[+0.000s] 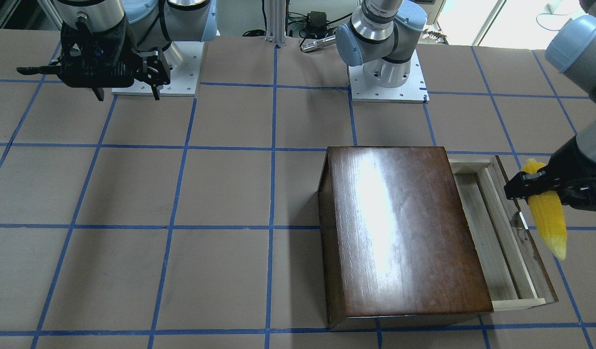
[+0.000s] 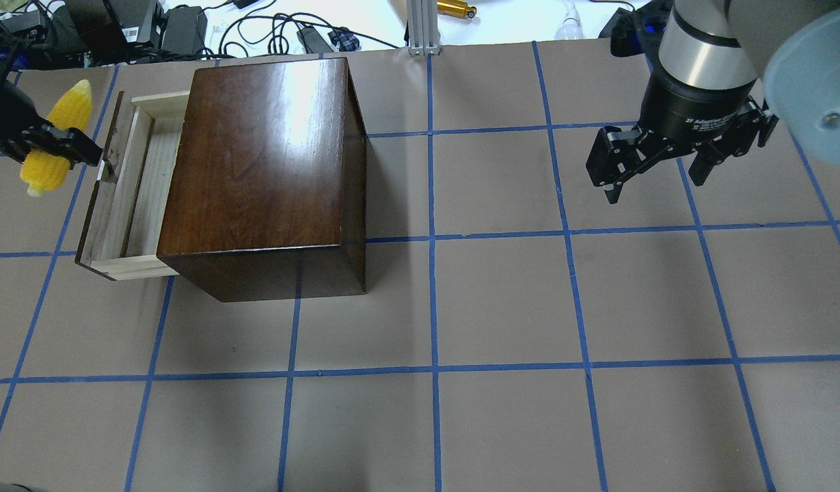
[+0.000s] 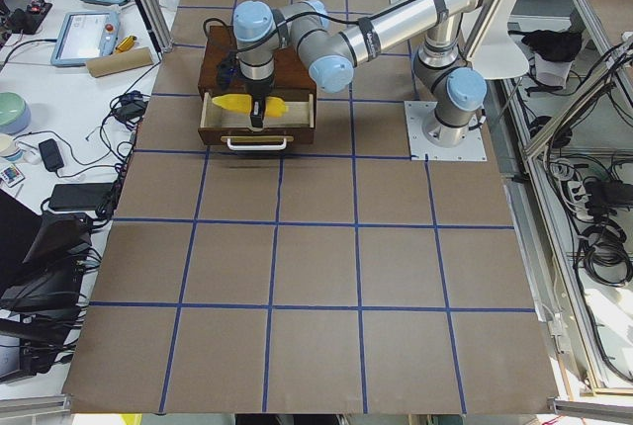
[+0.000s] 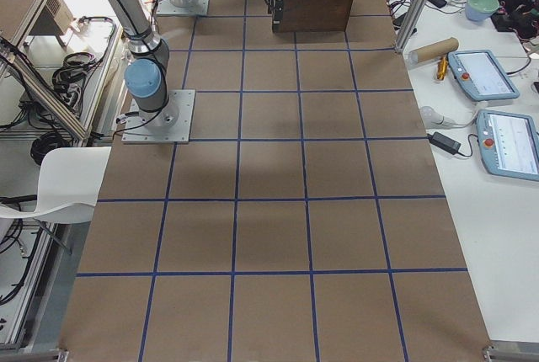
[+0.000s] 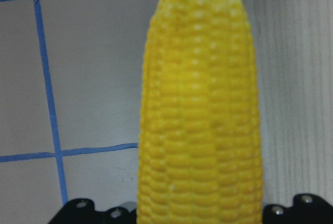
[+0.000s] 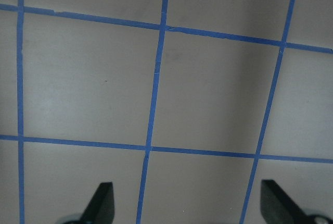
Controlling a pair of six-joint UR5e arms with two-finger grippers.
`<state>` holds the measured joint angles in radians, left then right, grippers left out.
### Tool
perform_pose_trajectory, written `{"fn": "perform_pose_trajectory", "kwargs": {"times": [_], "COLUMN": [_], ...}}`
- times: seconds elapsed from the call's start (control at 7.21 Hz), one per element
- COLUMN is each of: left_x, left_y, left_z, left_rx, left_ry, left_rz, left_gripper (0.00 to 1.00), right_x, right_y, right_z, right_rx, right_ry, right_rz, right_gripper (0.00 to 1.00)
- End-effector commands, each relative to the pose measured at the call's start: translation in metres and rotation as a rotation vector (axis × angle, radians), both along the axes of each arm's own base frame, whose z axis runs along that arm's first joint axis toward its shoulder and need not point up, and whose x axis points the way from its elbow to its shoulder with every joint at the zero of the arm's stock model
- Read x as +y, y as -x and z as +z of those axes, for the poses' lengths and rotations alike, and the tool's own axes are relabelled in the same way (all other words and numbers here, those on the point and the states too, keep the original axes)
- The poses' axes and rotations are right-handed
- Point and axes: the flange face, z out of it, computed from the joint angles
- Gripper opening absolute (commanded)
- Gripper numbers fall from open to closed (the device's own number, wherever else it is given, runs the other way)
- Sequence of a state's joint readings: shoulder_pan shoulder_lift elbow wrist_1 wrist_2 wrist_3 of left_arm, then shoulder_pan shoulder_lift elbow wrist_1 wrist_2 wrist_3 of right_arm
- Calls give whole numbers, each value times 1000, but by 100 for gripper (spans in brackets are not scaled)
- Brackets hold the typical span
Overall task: Open drawer and put corn inside
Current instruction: 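Lift the corn with the left gripper and carry it over the open drawer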
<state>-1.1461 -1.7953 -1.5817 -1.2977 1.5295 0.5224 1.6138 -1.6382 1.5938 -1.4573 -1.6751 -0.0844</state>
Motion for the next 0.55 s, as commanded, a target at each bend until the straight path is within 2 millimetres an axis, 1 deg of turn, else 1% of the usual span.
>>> {"fn": "perform_pose_trajectory", "kwargs": {"times": [0.0, 0.14, 0.28, 0.42], "left_x": [-10, -9, -10, -9], "left_y": [41, 40, 39, 38], "left_z": [-10, -11, -13, -11], "left_rx": [6, 1, 5, -1], "left_ry": [-18, -21, -23, -24], "left_rz": [-2, -3, -7, -3], "left_gripper": [0, 0, 94, 100], "right_x": [0, 0, 0, 0], "right_y": [0, 0, 0, 0], "right_z": [0, -1, -1, -1], "right_rx": [0, 0, 0, 0], "right_ry": [0, -1, -1, -1], "right_rz": [0, 0, 0, 0], "right_gripper": [100, 100, 100, 100]}}
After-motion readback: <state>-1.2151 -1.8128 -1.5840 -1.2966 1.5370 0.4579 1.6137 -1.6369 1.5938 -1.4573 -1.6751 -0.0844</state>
